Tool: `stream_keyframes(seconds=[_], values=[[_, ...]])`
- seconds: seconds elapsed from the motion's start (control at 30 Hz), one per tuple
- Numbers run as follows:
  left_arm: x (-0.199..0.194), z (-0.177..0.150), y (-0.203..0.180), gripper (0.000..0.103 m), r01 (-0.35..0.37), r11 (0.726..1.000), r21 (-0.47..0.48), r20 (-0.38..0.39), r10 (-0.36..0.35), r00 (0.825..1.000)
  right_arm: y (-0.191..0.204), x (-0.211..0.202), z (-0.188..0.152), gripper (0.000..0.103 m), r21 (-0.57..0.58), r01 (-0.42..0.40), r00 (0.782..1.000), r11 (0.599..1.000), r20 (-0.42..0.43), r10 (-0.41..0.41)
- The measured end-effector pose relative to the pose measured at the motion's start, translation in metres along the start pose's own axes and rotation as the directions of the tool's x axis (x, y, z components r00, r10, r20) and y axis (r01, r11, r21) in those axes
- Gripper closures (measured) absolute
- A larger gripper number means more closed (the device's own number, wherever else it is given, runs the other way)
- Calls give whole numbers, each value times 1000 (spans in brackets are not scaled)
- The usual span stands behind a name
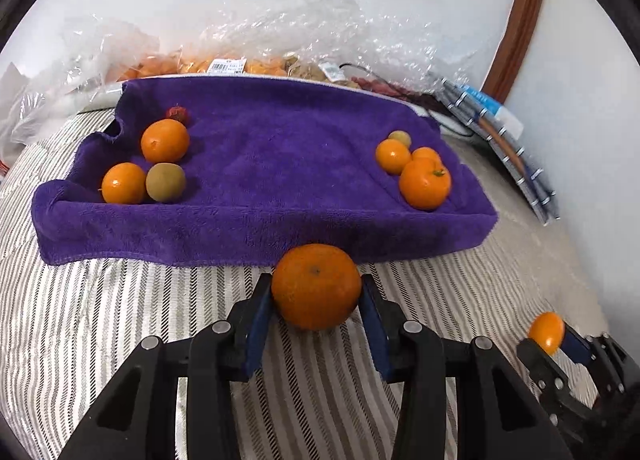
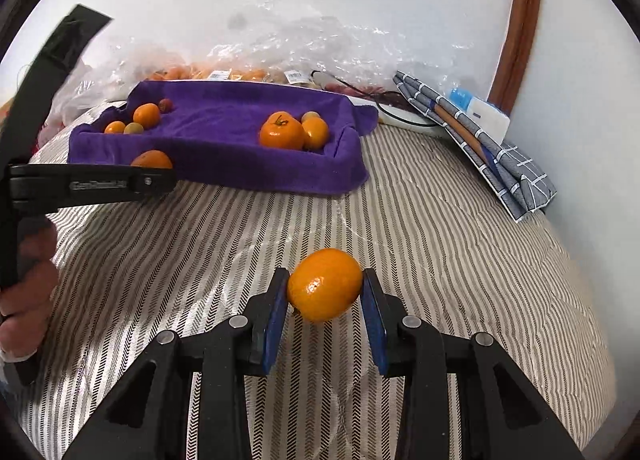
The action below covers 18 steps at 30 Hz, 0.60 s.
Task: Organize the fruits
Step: 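Grasp another orange with the left gripper while the right gripper holds its orange, then carry both oranges over the purple towel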
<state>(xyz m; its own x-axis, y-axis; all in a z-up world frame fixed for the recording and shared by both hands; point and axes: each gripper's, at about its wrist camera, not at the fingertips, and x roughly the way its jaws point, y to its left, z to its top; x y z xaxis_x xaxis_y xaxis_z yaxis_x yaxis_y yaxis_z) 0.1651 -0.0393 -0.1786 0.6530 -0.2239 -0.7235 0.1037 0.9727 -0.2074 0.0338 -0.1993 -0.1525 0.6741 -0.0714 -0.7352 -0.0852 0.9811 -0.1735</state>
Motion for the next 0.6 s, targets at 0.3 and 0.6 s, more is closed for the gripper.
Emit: stream_keyframes(seconds=[0.3, 0.6], values=[[-23, -11, 33, 63, 39, 996, -76, 36, -36, 999, -1, 0, 0, 67, 5, -28, 1000, 1000, -1, 28], [-34, -15, 41, 63, 33, 994, -102, 64, -27, 998, 2, 3, 0, 67, -19, -67, 997, 998, -27, 67]])
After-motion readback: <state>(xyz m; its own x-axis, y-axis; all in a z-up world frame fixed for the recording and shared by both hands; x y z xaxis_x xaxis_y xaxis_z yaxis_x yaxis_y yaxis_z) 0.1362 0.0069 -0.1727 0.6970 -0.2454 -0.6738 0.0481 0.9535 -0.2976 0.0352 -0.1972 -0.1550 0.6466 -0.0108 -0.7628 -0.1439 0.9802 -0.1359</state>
